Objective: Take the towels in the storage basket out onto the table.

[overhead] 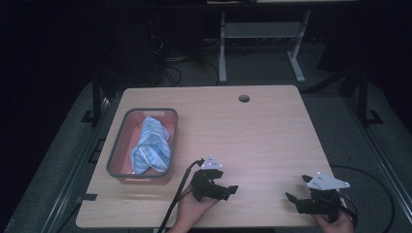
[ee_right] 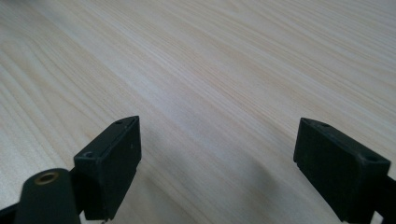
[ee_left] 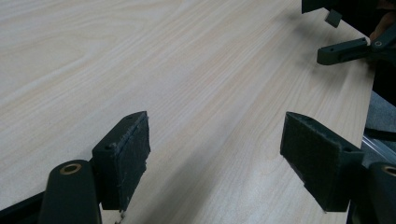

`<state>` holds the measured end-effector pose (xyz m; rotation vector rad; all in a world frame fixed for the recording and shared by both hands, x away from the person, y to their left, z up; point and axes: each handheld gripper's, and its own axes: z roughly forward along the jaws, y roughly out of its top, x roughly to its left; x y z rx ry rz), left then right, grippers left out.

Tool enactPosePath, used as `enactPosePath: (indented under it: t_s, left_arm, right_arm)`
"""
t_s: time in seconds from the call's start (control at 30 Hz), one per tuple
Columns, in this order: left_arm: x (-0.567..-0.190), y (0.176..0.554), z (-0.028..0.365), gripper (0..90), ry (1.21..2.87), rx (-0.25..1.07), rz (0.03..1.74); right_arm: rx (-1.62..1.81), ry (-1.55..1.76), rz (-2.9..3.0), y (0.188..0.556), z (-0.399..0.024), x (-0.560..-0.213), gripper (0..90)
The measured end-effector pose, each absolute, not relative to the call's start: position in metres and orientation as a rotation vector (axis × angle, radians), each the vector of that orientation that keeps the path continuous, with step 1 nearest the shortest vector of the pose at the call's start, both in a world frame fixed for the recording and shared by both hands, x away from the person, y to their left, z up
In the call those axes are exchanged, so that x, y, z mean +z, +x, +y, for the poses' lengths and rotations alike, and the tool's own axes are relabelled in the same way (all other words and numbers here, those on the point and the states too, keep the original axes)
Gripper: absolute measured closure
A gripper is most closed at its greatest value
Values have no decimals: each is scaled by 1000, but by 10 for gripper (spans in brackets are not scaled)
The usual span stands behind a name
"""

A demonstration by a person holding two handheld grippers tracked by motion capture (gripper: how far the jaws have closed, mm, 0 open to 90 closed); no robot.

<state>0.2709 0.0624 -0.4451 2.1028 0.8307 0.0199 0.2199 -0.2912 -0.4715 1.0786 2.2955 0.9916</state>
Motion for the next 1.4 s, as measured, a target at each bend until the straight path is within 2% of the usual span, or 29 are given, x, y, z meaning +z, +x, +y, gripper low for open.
enactPosePath:
  t_s: [0.33,0.77,1.4]
  left_arm:
    - [-441,274,62,233,2098,35,827]
    - [-421,276,61,234,2091,-8,814]
    - [-382,315,58,199,2124,-19,862]
  right_arm:
    - [1000,1072,2292,220,-292,-471,145]
    - [1013,1086,2287,220,-289,-470,145]
    - [1009,1085,2285,220,-288,-470,145]
